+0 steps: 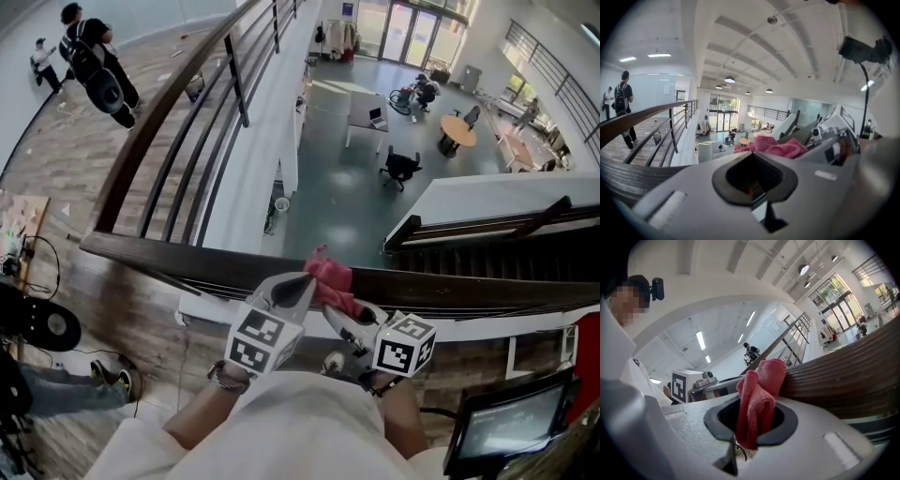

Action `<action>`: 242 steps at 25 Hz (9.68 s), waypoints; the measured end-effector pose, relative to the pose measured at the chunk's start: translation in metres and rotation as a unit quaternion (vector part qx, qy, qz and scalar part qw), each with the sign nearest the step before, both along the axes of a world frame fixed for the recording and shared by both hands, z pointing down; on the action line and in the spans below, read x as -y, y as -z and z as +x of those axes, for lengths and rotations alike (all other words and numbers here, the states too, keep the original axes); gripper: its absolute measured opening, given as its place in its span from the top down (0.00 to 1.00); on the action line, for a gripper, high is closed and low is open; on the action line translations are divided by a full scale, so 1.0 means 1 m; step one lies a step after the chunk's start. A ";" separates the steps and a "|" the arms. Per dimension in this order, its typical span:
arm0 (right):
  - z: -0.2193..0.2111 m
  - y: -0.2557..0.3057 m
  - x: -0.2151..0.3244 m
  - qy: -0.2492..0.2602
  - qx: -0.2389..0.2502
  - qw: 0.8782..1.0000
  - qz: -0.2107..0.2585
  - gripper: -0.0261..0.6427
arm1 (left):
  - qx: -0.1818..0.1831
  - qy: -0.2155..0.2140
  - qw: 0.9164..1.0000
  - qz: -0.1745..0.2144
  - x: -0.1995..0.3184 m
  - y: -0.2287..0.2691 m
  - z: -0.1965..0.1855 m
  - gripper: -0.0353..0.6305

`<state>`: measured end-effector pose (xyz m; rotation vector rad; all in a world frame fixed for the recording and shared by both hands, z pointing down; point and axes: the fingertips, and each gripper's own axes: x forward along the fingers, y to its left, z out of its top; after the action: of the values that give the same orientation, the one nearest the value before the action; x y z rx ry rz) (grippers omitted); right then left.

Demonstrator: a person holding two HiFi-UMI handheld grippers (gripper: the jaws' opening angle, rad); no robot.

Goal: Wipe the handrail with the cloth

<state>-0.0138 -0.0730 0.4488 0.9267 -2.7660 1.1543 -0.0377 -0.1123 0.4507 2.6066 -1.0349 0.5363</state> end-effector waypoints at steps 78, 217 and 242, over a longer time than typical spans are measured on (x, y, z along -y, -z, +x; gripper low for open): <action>-0.101 0.008 0.007 0.103 -0.002 0.995 -0.009 0.87 | -0.001 0.100 0.995 0.008 0.004 0.009 -0.106 0.94; -0.132 -0.004 0.019 0.036 -0.102 0.994 0.032 0.87 | -0.021 0.071 0.997 0.016 0.006 -0.002 -0.138 0.94; -0.083 -0.009 0.012 0.068 -0.073 0.995 0.016 0.87 | -0.026 0.090 0.995 0.018 0.002 -0.010 -0.090 0.94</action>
<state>-0.0967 -0.0853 0.4575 0.7757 -2.6905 0.9840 -0.1276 -0.1141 0.4607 2.5100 -1.2562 0.4098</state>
